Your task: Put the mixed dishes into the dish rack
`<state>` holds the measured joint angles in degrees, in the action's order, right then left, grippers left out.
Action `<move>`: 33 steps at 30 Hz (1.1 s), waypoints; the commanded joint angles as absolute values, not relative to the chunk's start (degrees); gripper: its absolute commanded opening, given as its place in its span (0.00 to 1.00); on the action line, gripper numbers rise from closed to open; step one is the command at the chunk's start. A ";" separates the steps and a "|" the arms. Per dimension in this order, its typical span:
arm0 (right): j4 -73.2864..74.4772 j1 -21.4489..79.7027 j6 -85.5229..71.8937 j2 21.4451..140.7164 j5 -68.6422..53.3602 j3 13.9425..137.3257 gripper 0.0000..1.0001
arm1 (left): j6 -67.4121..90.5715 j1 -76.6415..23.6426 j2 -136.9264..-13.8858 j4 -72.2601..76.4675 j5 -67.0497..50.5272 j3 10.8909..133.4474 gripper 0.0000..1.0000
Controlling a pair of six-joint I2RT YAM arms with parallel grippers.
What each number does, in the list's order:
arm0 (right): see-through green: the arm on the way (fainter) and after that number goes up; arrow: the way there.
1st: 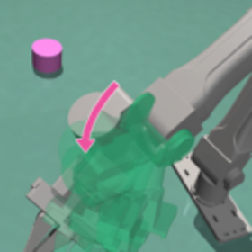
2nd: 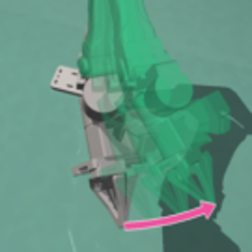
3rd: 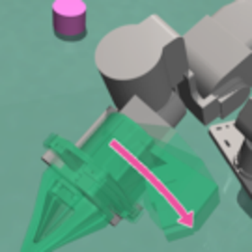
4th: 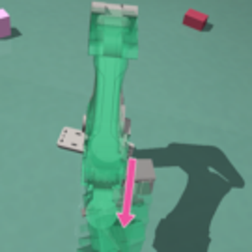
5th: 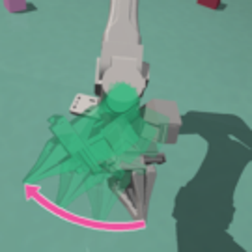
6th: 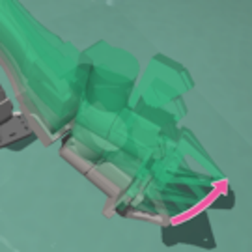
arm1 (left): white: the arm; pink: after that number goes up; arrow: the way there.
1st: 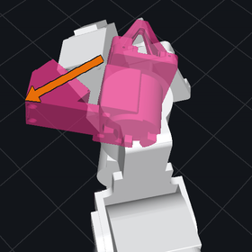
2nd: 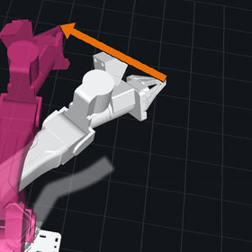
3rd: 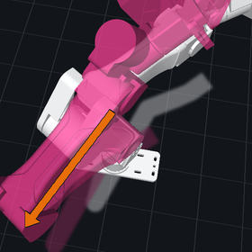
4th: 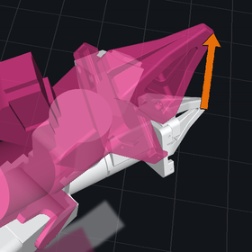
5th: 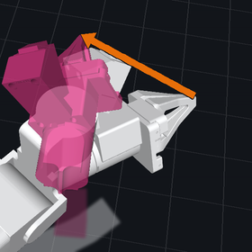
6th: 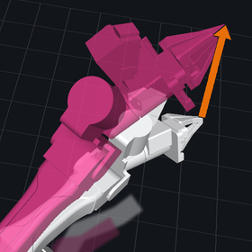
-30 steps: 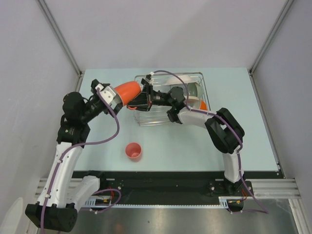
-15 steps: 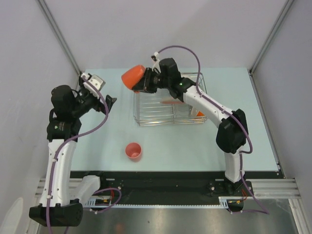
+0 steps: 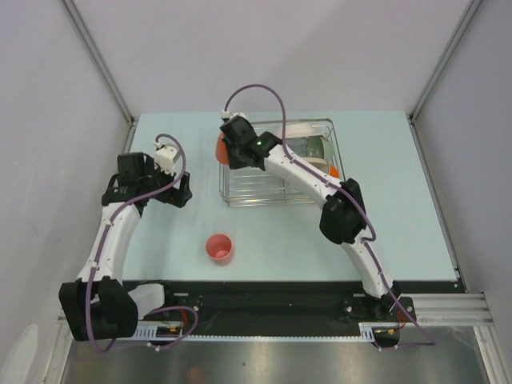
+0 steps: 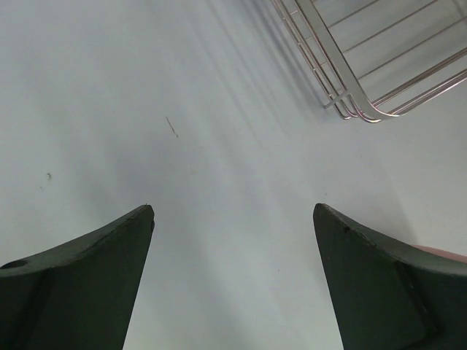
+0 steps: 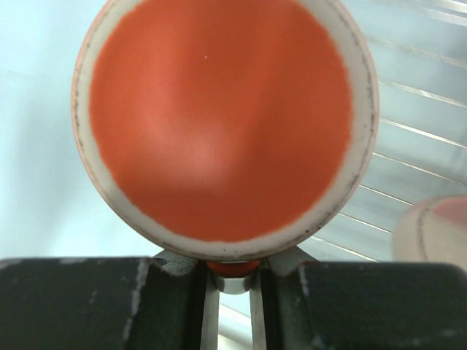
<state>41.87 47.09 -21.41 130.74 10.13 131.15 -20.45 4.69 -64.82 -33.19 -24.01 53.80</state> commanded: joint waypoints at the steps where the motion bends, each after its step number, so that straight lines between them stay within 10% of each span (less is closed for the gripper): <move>1: 41.49 46.58 -16.00 132.53 21.70 137.28 0.00 | -17.23 5.10 -66.09 -29.80 -23.11 52.65 0.95; 33: 31.64 44.12 -10.02 146.69 23.64 143.00 0.00 | -16.43 5.10 -65.04 -23.29 -26.19 45.18 0.89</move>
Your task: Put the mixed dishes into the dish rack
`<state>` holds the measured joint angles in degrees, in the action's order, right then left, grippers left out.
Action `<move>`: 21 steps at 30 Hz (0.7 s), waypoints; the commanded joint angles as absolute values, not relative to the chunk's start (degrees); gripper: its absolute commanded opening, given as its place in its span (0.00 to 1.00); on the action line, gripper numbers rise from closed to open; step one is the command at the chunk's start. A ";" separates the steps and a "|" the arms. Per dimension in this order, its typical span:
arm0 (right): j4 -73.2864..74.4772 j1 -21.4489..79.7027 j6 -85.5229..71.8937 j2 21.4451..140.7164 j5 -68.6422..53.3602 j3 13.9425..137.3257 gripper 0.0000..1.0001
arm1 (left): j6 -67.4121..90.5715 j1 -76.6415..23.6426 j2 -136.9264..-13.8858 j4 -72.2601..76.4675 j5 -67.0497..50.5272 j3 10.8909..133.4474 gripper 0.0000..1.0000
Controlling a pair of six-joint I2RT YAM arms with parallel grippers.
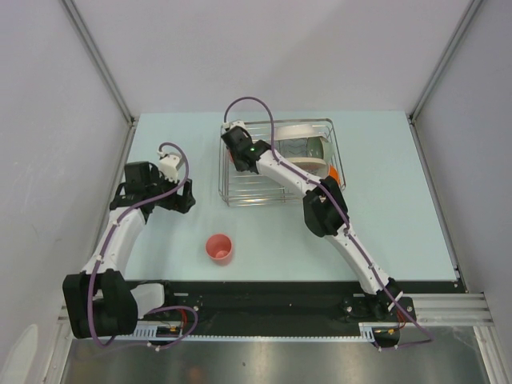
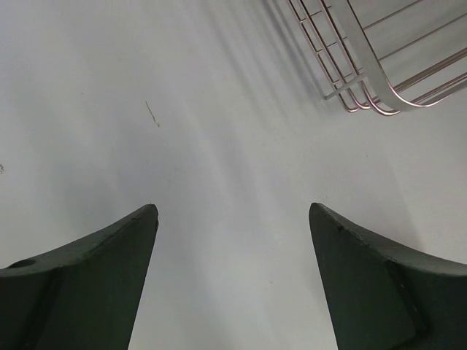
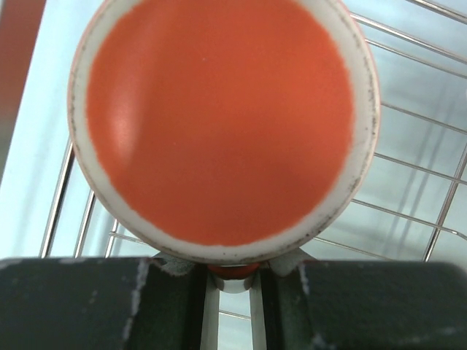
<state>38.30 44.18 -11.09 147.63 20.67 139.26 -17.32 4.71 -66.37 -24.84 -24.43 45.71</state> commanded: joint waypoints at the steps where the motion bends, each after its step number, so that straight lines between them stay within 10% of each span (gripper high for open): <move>1: 31.73 44.03 -10.11 146.86 23.56 143.00 0.00 | -16.61 5.10 -64.95 -23.29 -26.19 45.09 0.89; 21: 32.08 43.51 -9.67 147.57 22.59 139.48 0.24 | -17.58 5.10 -61.52 -25.40 -27.95 46.14 0.87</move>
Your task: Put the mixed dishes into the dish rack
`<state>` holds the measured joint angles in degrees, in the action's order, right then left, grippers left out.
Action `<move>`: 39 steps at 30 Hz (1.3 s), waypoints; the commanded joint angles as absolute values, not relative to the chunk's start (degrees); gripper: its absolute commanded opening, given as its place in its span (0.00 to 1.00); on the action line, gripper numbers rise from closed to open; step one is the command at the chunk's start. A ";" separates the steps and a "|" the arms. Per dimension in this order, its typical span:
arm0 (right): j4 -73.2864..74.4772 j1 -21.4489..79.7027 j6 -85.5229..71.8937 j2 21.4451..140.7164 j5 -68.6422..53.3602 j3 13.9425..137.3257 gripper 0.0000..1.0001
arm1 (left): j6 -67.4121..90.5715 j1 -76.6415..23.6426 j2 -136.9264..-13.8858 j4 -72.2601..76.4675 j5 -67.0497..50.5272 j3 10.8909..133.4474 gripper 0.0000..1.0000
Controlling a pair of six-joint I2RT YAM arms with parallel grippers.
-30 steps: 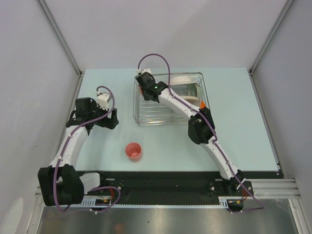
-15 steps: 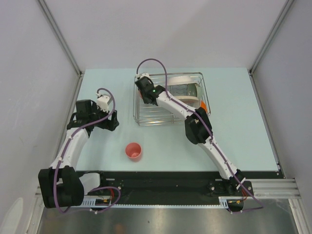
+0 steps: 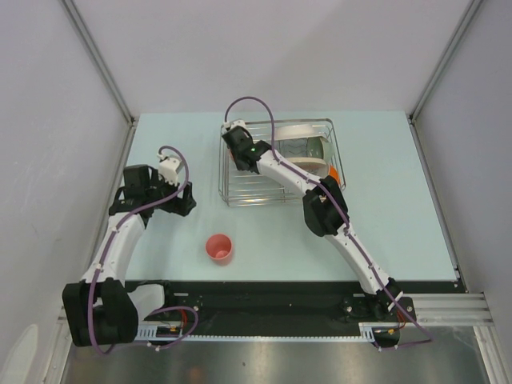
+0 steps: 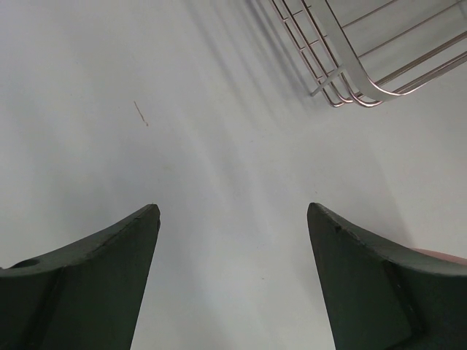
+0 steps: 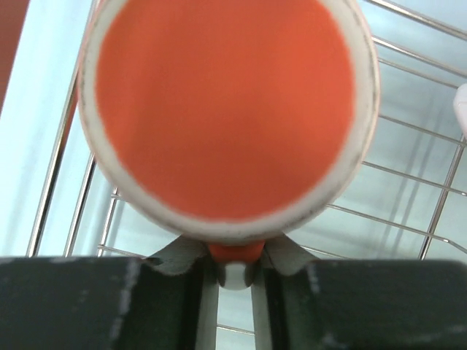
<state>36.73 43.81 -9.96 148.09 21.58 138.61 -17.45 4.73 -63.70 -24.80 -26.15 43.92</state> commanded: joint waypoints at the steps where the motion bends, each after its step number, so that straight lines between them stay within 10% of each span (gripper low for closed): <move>1: 32.08 43.42 -9.67 147.57 22.41 139.40 0.25 | -17.75 5.10 -61.09 -25.57 -27.95 46.14 0.87; 24: 37.35 47.28 -11.87 136.33 22.84 131.41 0.98 | -21.60 5.01 -60.47 -32.60 -34.61 52.03 0.86; 39: 37.36 55.98 -14.32 112.43 21.01 118.93 1.00 | -39.64 -4.73 -56.43 -55.38 -33.67 51.96 0.79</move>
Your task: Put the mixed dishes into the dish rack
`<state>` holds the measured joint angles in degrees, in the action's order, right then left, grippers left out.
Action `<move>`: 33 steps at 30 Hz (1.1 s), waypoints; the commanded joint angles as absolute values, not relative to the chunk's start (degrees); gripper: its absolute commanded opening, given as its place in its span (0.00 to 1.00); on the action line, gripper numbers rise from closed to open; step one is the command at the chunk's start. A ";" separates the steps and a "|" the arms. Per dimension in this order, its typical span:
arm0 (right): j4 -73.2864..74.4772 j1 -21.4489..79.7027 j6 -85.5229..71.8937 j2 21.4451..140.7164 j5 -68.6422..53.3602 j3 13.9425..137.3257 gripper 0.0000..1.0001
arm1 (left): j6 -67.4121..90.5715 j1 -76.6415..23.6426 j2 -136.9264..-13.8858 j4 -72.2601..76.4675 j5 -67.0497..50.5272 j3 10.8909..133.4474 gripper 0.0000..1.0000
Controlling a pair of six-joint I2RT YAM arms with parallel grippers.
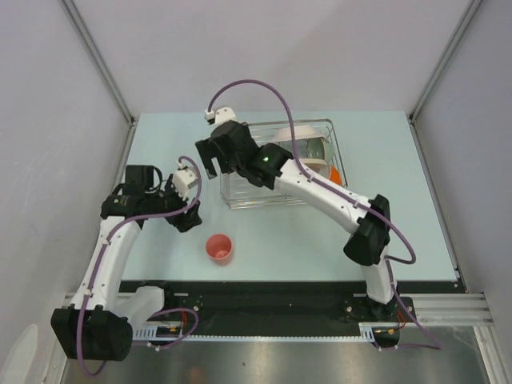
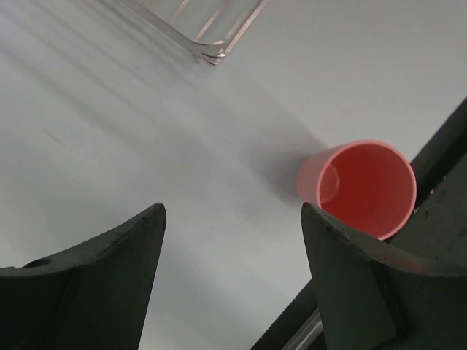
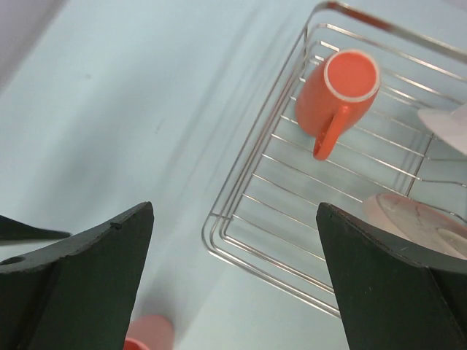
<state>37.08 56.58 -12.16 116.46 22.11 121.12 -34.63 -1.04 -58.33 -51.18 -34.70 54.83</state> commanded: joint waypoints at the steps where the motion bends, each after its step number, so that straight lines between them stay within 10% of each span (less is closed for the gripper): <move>1: 37.09 56.25 -14.59 111.63 20.74 117.87 1.00 | -39.46 -5.70 -56.34 -55.02 -32.79 51.25 0.79; 25: 30.50 55.20 -21.53 85.96 24.69 88.33 1.00 | -34.81 -21.35 -66.09 -43.60 -25.32 45.00 0.73; 33: 32.08 53.88 -22.85 83.94 25.93 85.52 0.99 | -36.56 -23.82 -73.21 -39.99 -21.89 43.33 0.16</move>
<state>32.77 54.81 -21.04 87.31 23.77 85.95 -35.86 -22.98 -71.53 -43.03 -24.08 43.75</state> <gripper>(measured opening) 0.988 0.287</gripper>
